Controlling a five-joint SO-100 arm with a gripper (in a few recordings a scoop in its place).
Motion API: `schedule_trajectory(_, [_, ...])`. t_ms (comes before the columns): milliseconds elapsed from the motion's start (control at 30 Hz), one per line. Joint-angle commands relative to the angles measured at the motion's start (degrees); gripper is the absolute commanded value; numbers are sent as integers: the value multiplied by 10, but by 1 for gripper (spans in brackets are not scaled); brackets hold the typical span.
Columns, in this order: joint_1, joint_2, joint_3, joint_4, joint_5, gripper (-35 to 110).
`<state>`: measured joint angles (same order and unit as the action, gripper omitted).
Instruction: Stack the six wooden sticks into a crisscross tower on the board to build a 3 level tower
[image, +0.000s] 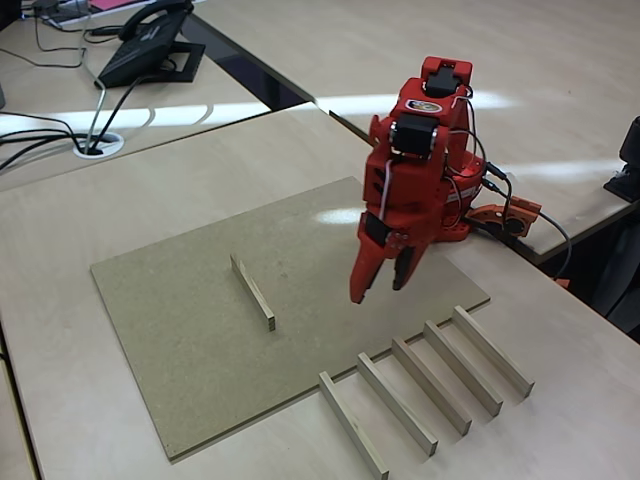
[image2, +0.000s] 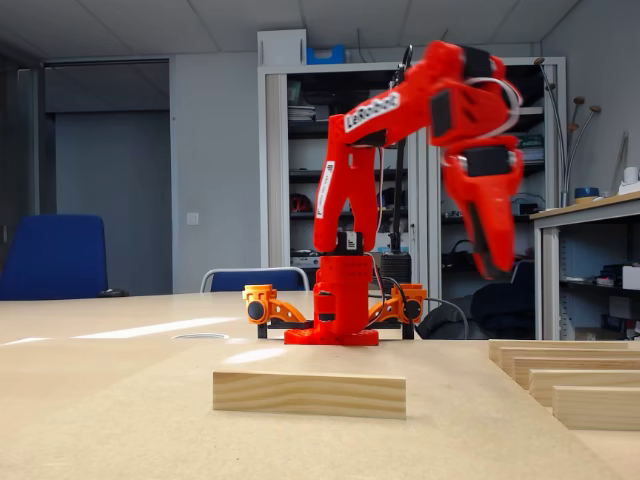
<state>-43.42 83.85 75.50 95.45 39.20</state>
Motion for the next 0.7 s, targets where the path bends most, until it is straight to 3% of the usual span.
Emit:
schedule_trajectory(0, [-91,49,25,-24,104,29])
schedule_trajectory(300, [-231,125,157,-97,283,28])
schedule_trajectory(667, [-275,127,292,-255,303,28])
